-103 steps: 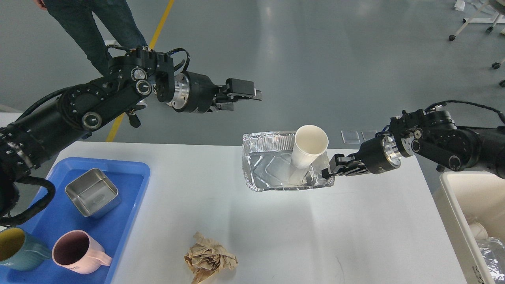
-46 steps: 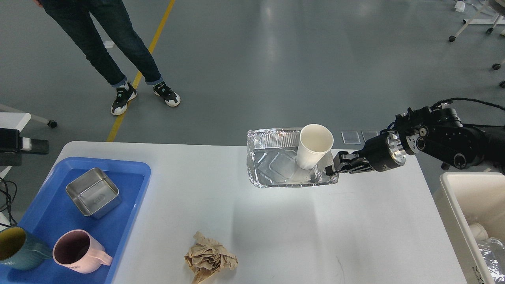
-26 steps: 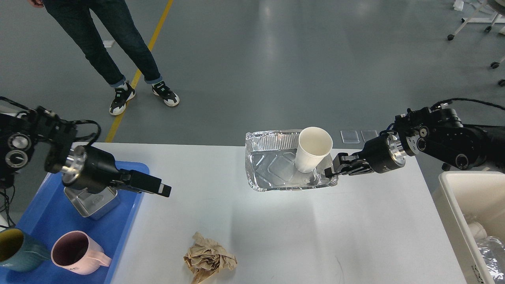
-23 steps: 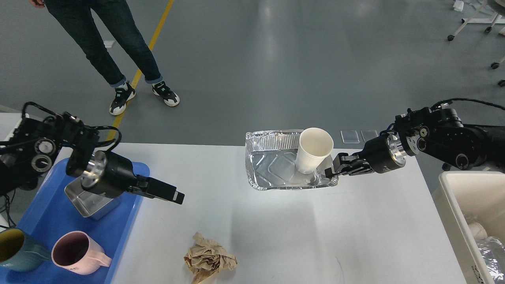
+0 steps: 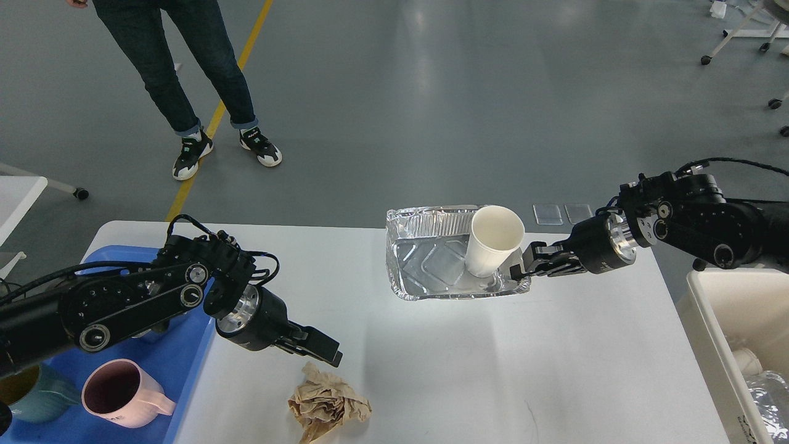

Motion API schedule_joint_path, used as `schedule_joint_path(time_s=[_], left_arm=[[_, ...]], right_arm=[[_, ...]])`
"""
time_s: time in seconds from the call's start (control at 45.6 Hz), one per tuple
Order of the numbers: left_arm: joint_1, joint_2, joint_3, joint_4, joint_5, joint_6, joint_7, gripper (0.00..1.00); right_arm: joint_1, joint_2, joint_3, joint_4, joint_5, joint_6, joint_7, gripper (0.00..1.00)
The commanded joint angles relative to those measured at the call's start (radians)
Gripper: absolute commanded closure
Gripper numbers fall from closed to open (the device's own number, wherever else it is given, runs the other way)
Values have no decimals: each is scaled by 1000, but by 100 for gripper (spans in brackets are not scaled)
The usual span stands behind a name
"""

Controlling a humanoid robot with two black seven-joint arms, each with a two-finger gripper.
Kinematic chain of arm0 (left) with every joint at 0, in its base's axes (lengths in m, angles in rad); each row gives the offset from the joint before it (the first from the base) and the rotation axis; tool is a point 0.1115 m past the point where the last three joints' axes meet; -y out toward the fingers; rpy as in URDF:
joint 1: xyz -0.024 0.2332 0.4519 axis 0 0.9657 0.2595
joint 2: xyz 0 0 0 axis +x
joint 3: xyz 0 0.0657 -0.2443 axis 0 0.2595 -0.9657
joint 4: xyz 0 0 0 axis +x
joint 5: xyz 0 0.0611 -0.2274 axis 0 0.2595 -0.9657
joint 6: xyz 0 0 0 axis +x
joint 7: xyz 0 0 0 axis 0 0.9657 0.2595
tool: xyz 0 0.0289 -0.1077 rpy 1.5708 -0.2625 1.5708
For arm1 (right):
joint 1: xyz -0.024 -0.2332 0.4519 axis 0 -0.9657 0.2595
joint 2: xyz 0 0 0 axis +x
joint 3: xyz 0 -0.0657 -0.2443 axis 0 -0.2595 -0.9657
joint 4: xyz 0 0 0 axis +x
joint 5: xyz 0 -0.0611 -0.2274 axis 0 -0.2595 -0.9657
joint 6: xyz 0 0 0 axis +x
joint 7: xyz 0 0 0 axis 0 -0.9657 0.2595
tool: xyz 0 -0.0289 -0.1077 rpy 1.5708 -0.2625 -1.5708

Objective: Tidy desktop
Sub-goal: 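Lower the left gripper onto the crumpled brown paper and grasp it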

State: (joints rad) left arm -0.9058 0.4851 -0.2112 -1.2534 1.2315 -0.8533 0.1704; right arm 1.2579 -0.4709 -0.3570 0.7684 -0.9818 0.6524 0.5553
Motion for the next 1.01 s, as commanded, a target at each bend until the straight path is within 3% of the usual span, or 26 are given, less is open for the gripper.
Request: schedule_joint_path(time_s=[0.0,0.219,0.416,0.613,0.811,0.898,0.986], left_arm=[[19,-31,13,9,8,2,15,1],[33,-89,58,51,9,2,24,1],[28,-89,62,51,9,2,72,1],[25,-89,62,51,48,10,73,2],[54,-92,62,54,109,77,73,4],[56,-111,65,61,114,92,73,9],[59,-125,64,89,132,96,73,22]], right_arm=[[0,0,1,-1,0,-5,0,100],[0,0,1,-1,2,-19,-1,100],[0,0,1,-1,0,-22,-3,100],[0,5,3,0,2,-33,-3,100],[1,3,3,2,2,-34,-3,100],[1,1,3,2,2,-34,-3,100],[1,0,3,2,2,-34,-3,100]])
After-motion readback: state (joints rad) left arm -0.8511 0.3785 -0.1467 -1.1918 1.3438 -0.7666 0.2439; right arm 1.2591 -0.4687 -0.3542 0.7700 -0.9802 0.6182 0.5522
